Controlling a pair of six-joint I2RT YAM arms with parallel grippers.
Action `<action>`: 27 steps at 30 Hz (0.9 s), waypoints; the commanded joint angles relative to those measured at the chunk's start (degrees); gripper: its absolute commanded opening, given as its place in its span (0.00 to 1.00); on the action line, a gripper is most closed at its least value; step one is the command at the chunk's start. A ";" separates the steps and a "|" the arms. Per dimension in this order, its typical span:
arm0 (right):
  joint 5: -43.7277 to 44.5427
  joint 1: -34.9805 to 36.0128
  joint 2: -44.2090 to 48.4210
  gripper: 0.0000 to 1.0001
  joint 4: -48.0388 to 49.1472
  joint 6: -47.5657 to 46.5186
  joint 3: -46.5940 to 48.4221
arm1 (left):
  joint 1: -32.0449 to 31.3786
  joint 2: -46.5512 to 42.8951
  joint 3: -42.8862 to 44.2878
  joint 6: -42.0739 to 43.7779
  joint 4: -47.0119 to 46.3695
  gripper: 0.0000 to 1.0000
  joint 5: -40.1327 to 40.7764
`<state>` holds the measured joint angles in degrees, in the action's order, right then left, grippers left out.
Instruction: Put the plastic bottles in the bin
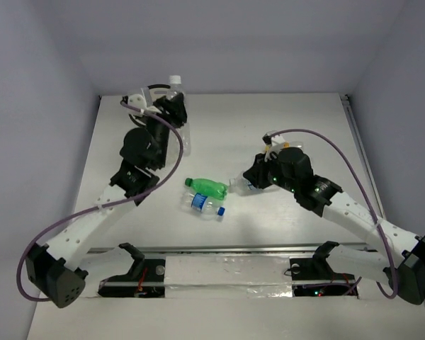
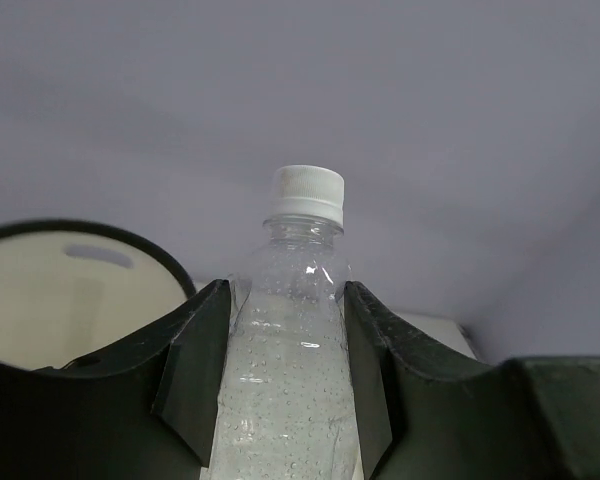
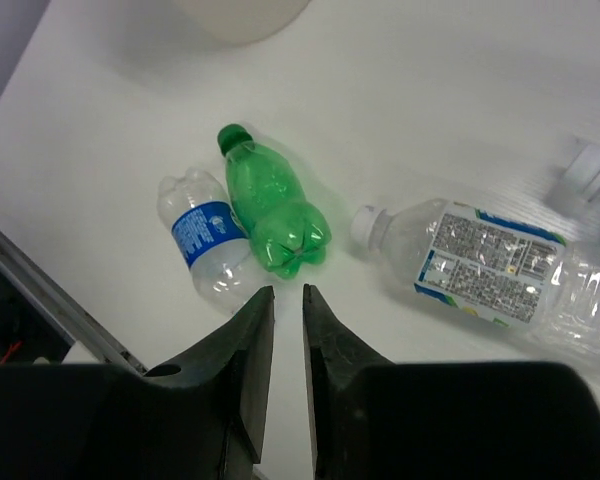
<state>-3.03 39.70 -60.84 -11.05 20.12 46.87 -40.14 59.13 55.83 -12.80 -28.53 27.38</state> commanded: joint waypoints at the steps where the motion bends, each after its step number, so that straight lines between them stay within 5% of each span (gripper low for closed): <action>1: -2.17 -0.15 1.34 0.24 7.10 -0.69 0.68 | 8.37 4.13 7.52 -1.17 -4.52 0.23 -3.20; 8: -4.61 1.78 -2.17 0.24 4.28 -3.68 0.50 | 18.50 17.57 21.40 0.49 -8.64 0.24 -7.33; 17: -3.65 7.14 -5.25 0.23 8.06 -2.80 0.50 | 23.70 31.91 31.43 9.45 -11.98 0.26 -6.81; 27: -3.49 14.07 -12.45 0.25 7.97 -5.00 4.18 | 25.37 36.75 28.99 11.74 -14.35 0.36 -5.40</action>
<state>-7.16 51.18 -70.32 -5.52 16.47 47.51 -15.27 97.82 85.03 -2.48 -36.73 21.41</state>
